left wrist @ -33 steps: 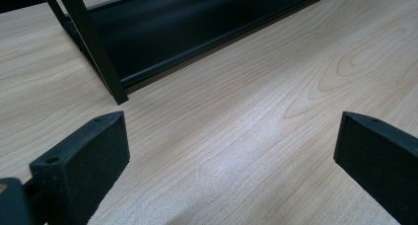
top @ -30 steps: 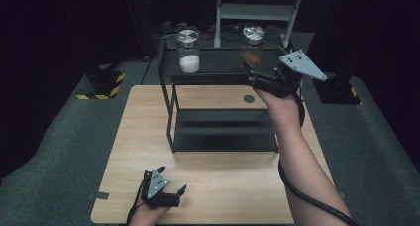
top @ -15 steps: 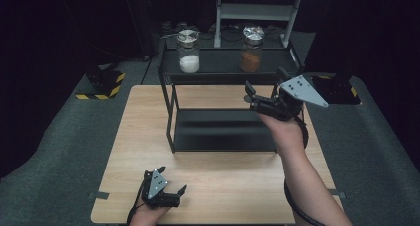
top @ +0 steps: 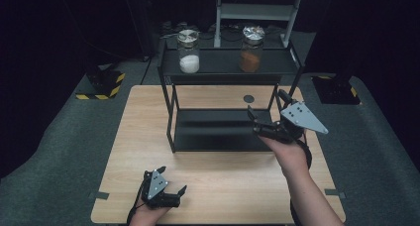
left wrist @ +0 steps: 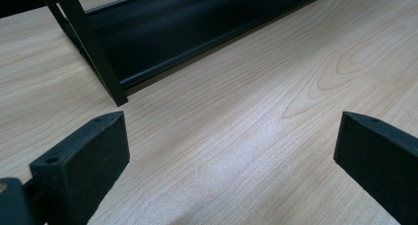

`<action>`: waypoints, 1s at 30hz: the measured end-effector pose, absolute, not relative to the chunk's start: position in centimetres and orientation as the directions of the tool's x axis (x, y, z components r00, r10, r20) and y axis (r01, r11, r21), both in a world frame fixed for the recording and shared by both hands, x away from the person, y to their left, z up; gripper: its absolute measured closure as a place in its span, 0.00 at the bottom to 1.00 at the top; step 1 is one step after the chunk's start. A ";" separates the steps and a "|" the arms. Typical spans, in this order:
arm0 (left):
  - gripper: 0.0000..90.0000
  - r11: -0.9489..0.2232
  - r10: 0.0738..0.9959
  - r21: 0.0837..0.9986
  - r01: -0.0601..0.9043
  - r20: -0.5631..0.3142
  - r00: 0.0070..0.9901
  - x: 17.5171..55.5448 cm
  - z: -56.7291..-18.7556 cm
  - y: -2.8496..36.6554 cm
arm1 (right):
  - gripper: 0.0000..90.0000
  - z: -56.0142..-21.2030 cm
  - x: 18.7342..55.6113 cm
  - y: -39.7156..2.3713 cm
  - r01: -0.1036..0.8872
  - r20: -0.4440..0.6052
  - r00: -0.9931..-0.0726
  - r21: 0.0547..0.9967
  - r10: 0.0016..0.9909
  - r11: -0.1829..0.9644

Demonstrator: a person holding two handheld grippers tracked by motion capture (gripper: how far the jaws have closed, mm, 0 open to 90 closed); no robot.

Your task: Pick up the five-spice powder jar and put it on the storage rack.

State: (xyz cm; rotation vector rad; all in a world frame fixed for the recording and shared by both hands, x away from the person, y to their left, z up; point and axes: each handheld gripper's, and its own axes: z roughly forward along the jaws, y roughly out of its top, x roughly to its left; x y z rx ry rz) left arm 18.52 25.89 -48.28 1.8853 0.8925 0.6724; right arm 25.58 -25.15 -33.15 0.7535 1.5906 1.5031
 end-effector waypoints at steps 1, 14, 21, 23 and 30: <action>0.01 -0.320 0.803 0.897 0.304 0.086 0.589 18.5 -48.3 25.9 | 0.00 -33.4 25.4 -25.2 -0.101 -0.151 -0.500 0.988 0.853 0.116; 0.01 -0.324 0.801 0.896 0.305 0.089 0.592 18.6 -48.2 25.9 | 0.00 -37.6 22.9 -26.0 -0.059 -0.174 -0.492 0.984 0.853 0.167; 0.01 -0.324 0.801 0.896 0.305 0.088 0.592 18.6 -48.2 25.9 | 0.00 -39.5 21.9 -26.2 -0.026 -0.193 -0.488 0.978 0.851 0.207; 0.01 -0.325 0.800 0.895 0.305 0.089 0.593 18.6 -48.2 25.9 | 0.00 -39.8 21.8 -26.2 -0.024 -0.197 -0.486 0.977 0.851 0.213; 0.01 -0.326 0.801 0.894 0.308 0.088 0.592 18.6 -48.2 25.8 | 0.00 -41.5 21.1 -26.3 0.011 -0.214 -0.485 0.968 0.848 0.251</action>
